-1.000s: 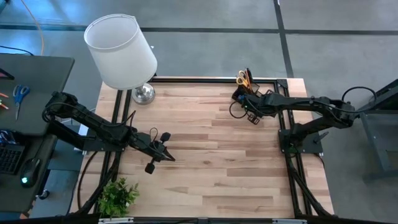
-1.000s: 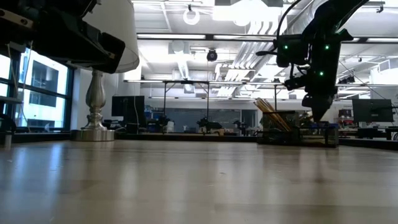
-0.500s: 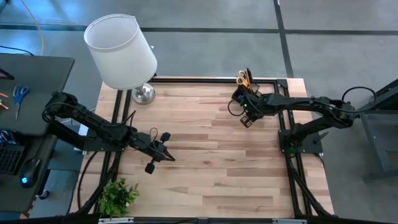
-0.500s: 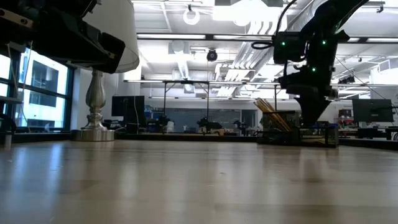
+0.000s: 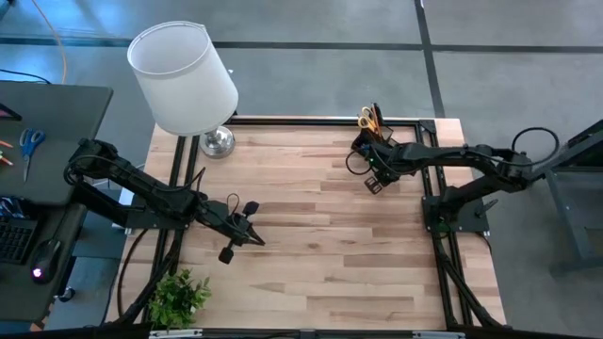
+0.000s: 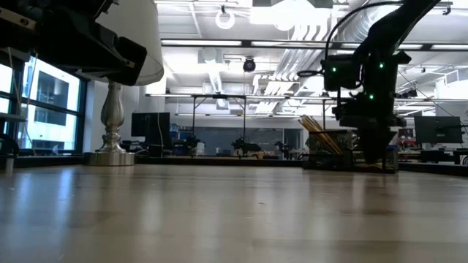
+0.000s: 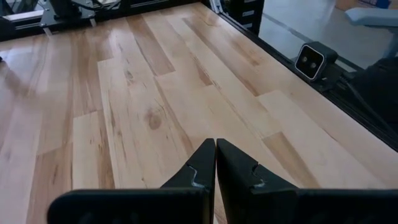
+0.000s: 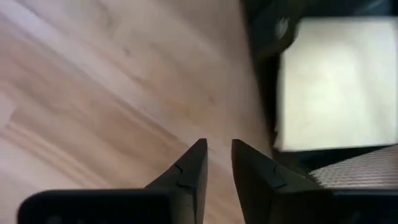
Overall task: Pick and place office supplies into organizer
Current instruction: Put the yellow sticky notes into the mesh desk organizer
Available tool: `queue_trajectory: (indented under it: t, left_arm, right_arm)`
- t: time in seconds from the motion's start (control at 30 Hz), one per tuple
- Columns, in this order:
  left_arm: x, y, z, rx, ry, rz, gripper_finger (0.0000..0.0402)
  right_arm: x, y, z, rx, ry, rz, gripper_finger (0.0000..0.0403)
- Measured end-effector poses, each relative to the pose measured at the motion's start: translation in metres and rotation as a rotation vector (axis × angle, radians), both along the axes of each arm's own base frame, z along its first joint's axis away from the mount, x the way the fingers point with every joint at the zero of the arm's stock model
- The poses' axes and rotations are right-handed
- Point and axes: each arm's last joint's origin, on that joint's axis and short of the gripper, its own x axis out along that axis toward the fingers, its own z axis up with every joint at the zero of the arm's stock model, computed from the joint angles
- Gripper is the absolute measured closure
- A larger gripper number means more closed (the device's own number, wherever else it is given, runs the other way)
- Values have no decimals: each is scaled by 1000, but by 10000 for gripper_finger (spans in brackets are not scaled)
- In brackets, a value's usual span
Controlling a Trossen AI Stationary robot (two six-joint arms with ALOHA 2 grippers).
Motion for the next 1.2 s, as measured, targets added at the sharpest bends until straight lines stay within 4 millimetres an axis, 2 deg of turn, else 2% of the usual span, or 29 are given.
queue_trajectory:
  t: [0.3, 0.53, 0.73, 1.2]
  left_arm:
    - [0, 0, 0, 1, -1, 1, 396]
    - [0, 0, 0, 3, -1, 2, 396]
    - [0, 0, 0, 5, -2, 1, 396]
    - [0, 0, -1, 6, 6, 1, 396]
  right_arm:
    - [0, -10, -21, 5, 103, -29, 398]
    - [1, -12, -20, -27, 102, -36, 386]
    - [7, -16, -14, -66, 72, -23, 401]
    - [-3, -25, -14, -108, 146, -70, 402]
